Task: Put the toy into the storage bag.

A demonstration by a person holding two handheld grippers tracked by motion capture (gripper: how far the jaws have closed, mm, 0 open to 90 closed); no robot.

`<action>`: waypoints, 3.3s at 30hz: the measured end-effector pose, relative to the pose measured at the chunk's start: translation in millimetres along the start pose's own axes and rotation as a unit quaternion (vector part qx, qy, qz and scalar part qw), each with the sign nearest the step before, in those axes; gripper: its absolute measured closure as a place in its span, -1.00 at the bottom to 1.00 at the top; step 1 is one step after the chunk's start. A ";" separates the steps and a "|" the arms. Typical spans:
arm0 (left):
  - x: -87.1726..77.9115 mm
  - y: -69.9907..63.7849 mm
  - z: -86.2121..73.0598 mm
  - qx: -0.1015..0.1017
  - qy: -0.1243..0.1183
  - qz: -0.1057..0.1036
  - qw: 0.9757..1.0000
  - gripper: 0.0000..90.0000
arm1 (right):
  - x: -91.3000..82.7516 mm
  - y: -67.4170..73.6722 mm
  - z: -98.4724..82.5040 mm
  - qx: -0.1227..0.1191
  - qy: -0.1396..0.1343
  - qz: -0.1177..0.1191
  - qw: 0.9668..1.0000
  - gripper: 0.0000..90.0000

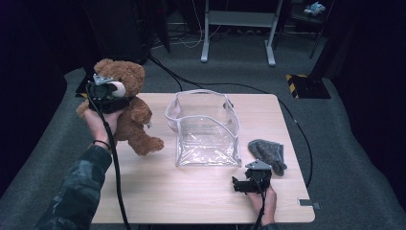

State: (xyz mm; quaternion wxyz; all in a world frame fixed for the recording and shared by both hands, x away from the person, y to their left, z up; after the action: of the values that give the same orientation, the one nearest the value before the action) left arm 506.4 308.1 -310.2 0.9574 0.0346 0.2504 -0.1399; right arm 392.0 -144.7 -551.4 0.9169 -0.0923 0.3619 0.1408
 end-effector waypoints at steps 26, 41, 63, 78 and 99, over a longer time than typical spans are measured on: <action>2.5 -9.7 54.1 0.019 -0.021 0.014 1.000 -0.03 | 0.0 0.0 0.0 0.000 0.000 0.000 1.000 -0.98; -5.2 -21.6 98.6 0.032 -0.046 0.028 0.998 -0.03 | 0.0 0.1 0.0 0.000 0.000 0.000 1.000 -0.98; 18.5 -76.4 138.4 0.046 -0.066 -0.007 0.997 -0.03 | -0.6 -0.3 -0.3 -0.004 0.002 0.002 1.000 -0.98; 43.4 -119.3 141.2 0.044 -0.084 -0.044 0.994 -0.04 | -0.8 0.6 -0.1 -0.001 0.001 0.005 1.000 -0.97; 73.0 -168.1 138.2 0.036 -0.104 -0.083 0.990 -0.05 | -1.1 0.6 -0.4 -0.003 0.001 0.004 1.000 -0.97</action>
State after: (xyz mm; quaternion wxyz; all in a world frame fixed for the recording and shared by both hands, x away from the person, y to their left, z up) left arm 584.3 109.9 -224.7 0.9615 0.0336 0.1457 -0.2305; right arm 390.7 -144.5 -550.9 0.9158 -0.0934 0.3625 0.1455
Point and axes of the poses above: each handheld gripper's, and its own axes: x roughly forward along the jaws, z roughly out of its top, y roughly to its left, the point moved 3 cm from there along x, roughly forward along the jaws, and after that the axes turned 6 degrees about -z, right-handed, at the moved point
